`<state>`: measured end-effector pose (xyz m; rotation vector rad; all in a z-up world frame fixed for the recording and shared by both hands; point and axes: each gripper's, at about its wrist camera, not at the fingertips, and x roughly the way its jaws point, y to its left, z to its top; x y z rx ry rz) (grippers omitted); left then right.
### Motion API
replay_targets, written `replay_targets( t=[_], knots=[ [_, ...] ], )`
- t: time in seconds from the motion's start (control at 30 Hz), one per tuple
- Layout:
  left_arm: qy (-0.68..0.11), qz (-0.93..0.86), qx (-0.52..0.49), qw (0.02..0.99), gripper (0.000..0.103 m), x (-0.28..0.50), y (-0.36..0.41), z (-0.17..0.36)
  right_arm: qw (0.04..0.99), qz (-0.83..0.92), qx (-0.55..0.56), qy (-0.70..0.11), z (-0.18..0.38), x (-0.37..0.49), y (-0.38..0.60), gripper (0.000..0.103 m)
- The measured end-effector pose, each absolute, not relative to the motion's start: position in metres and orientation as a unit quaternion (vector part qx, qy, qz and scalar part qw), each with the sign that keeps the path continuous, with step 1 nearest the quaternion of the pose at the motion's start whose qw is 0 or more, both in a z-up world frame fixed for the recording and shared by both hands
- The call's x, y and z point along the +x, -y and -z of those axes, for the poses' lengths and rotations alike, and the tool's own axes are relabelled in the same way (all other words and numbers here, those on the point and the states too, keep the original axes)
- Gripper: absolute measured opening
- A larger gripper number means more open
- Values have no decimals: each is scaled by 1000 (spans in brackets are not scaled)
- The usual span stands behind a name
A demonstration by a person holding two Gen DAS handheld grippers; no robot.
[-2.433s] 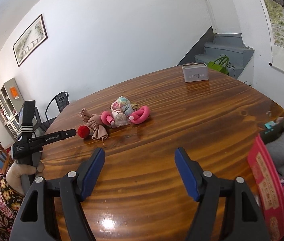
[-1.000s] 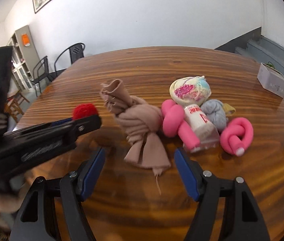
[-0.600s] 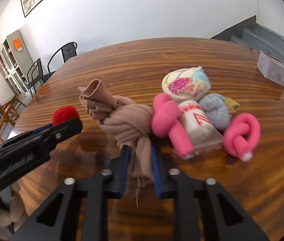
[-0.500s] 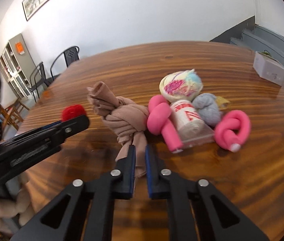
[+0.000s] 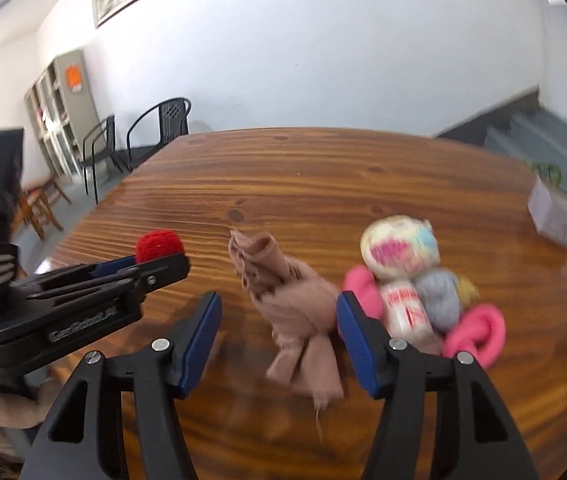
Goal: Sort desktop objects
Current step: 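Grasp the red pom-pom ball with the left tool while the right tool grasps the beige stocking, then carry the red ball and beige stocking to the green box and release both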
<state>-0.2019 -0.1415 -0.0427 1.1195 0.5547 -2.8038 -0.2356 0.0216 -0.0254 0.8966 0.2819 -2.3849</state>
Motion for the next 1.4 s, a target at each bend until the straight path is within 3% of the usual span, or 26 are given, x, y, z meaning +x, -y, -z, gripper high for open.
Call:
replay_targets(
  t=[0.3,0.37,0.47,0.77,1.13,1.4],
  knots=[
    [-182,909,371,61,37,-203,153,50,269,870,343,-232,55,-263,11,64],
    [-177,910,372,55,37,-204,148,49,252,875,332,-246,57,-256,8,54],
    [-170,912,369,44,37,-203,139,46,259,880,339,-207,49,-246,-6,49],
    [-143,921,363,-13,37,-194,92,31,241,906,328,-118,20,-187,-74,48],
    [-65,923,353,-142,37,-151,-37,8,173,932,317,-9,-2,-121,-193,48],
    [-67,901,351,-244,37,-129,-130,-11,90,961,260,41,-44,-61,-296,48]
  ],
)
